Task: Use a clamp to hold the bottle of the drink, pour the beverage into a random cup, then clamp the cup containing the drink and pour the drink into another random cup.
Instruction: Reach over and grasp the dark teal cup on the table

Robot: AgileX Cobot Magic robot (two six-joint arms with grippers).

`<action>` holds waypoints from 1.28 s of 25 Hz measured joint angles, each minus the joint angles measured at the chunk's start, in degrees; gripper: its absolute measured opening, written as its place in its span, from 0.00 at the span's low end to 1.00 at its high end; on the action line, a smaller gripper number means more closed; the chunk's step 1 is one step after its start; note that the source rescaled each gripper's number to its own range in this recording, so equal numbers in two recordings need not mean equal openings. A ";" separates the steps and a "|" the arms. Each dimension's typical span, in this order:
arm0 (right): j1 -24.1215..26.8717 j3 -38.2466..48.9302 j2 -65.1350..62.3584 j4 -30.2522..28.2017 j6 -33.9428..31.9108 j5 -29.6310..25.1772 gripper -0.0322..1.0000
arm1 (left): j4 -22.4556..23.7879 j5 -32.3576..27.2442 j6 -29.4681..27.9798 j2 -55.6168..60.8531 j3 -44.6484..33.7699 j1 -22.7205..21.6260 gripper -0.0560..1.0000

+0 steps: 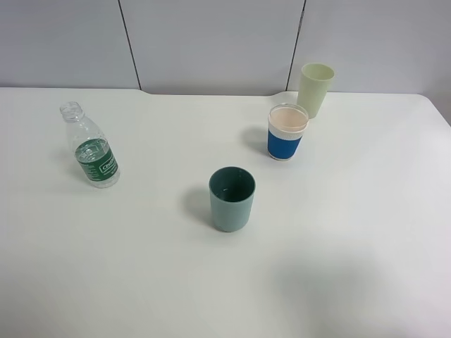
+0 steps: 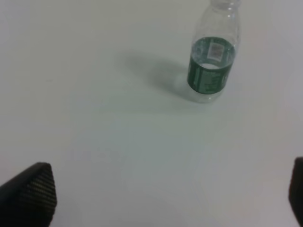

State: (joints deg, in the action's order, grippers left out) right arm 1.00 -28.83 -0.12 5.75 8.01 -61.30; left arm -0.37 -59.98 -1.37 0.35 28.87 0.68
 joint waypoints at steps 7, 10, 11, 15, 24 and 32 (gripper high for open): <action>0.00 0.00 0.00 0.00 0.00 0.00 1.00 | 0.00 0.00 0.00 0.00 0.00 0.00 1.00; 0.00 0.00 0.00 0.00 0.00 0.00 1.00 | 0.00 0.00 0.00 0.00 0.00 0.00 1.00; 0.00 0.00 0.00 0.00 0.00 0.00 1.00 | -0.05 0.00 0.00 0.00 0.00 0.00 1.00; 0.00 0.00 0.00 0.00 0.00 0.00 1.00 | -0.06 0.00 0.00 0.00 0.00 0.00 1.00; 0.00 0.00 0.00 0.00 0.00 0.00 1.00 | -0.06 0.00 0.00 0.00 0.00 0.00 1.00; 0.00 0.00 0.00 0.00 0.00 0.00 1.00 | -0.06 0.00 0.00 0.00 0.00 0.00 1.00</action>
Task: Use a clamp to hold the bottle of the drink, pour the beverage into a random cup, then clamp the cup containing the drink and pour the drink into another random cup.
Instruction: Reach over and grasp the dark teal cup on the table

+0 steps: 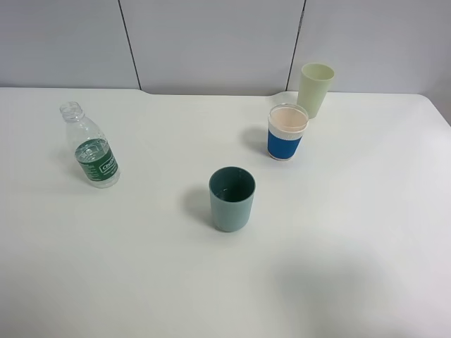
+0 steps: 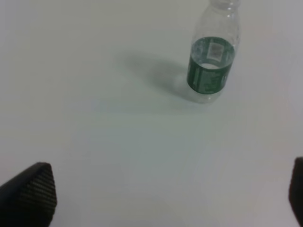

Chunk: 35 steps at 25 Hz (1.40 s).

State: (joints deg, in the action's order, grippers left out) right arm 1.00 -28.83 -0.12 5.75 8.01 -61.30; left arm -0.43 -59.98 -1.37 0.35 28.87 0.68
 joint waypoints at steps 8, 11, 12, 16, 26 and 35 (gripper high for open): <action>0.00 0.00 0.00 0.00 0.00 0.00 1.00 | 0.00 0.00 -0.04 0.00 0.00 0.00 1.00; 0.00 0.00 0.00 0.00 0.00 0.00 1.00 | 0.00 0.00 -0.04 0.00 0.00 0.00 1.00; 0.00 0.00 0.00 0.00 0.00 0.00 1.00 | 0.00 0.00 -0.04 0.00 0.00 0.00 1.00; 0.00 0.00 0.00 0.00 0.00 0.00 1.00 | 0.00 0.00 -0.04 0.00 0.00 0.00 1.00; 0.00 0.00 0.00 0.00 0.00 0.00 1.00 | 0.00 0.00 -0.04 0.00 0.00 0.00 1.00; 0.00 0.00 0.00 0.00 0.00 0.00 1.00 | 0.00 0.00 -0.04 0.00 0.00 0.00 1.00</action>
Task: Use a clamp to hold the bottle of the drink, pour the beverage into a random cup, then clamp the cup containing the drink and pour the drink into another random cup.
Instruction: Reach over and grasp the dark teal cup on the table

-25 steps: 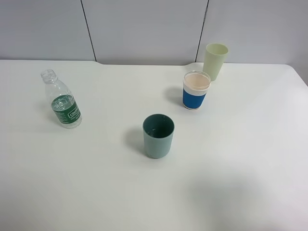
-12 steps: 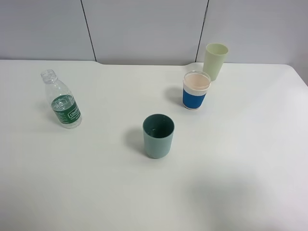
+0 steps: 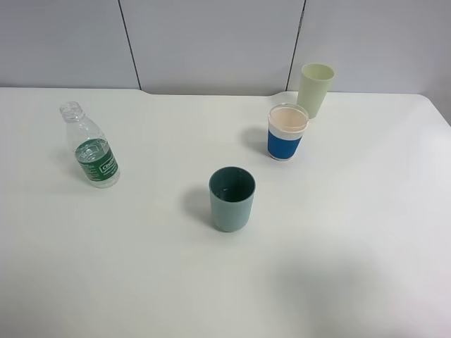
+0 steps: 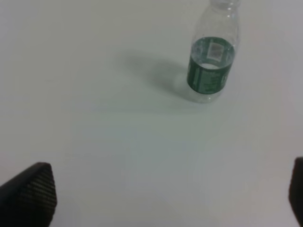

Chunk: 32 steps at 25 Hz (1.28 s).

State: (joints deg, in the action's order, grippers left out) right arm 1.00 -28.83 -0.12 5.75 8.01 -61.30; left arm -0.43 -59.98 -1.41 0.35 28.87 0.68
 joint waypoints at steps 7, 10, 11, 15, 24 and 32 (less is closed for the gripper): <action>0.00 0.00 0.00 0.00 0.00 0.00 1.00 | 0.00 0.00 0.00 0.00 0.00 0.00 1.00; 0.00 0.00 0.00 0.00 0.00 0.00 1.00 | 0.00 0.00 0.00 0.00 0.00 0.00 1.00; 0.00 0.00 0.00 0.00 0.00 0.00 1.00 | 0.00 0.00 0.00 0.00 0.00 0.00 1.00; 0.00 0.00 0.00 0.31 -0.28 0.05 1.00 | 0.00 0.00 0.00 0.00 0.00 0.00 1.00; 0.00 -3.07 13.99 2.13 -1.26 8.89 1.00 | 0.00 0.00 0.00 0.00 0.00 0.00 1.00; 0.00 -3.08 31.78 5.88 3.82 23.47 1.00 | 0.00 0.00 0.00 0.00 0.00 0.00 1.00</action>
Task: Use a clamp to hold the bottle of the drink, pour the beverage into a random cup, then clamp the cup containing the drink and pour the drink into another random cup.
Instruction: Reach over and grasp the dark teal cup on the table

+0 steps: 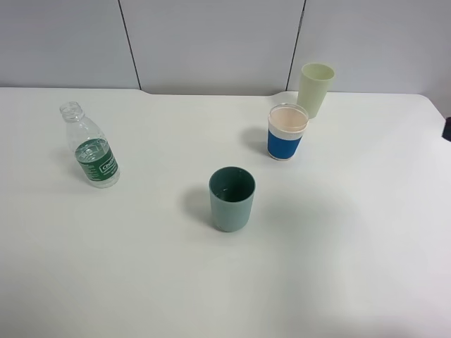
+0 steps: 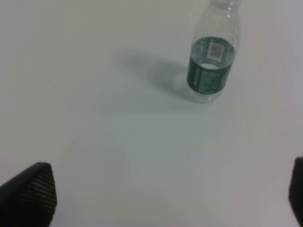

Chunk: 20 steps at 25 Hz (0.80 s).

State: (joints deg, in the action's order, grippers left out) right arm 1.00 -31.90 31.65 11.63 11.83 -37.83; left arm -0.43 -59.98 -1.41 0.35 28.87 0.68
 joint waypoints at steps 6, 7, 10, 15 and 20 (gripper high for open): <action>-5.36 0.00 11.06 -0.05 3.81 11.52 1.00 | 0.00 0.00 0.00 0.00 0.00 0.00 1.00; -6.96 0.00 13.02 -0.12 3.98 13.79 1.00 | 0.00 0.00 -0.05 0.00 0.00 0.00 1.00; -11.52 0.00 17.34 -0.44 4.11 19.11 1.00 | 0.00 0.00 -0.02 0.00 0.00 0.00 1.00; -18.38 0.00 24.33 -2.53 4.11 25.19 1.00 | 0.00 0.00 -0.02 0.00 0.00 0.00 1.00; -26.18 0.00 28.12 -7.36 4.11 27.69 1.00 | 0.00 0.00 -0.02 0.00 0.00 0.00 1.00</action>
State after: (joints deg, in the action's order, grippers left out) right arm -25.19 -31.90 59.78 4.27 15.94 -10.14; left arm -0.43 -59.98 -1.43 0.35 28.87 0.68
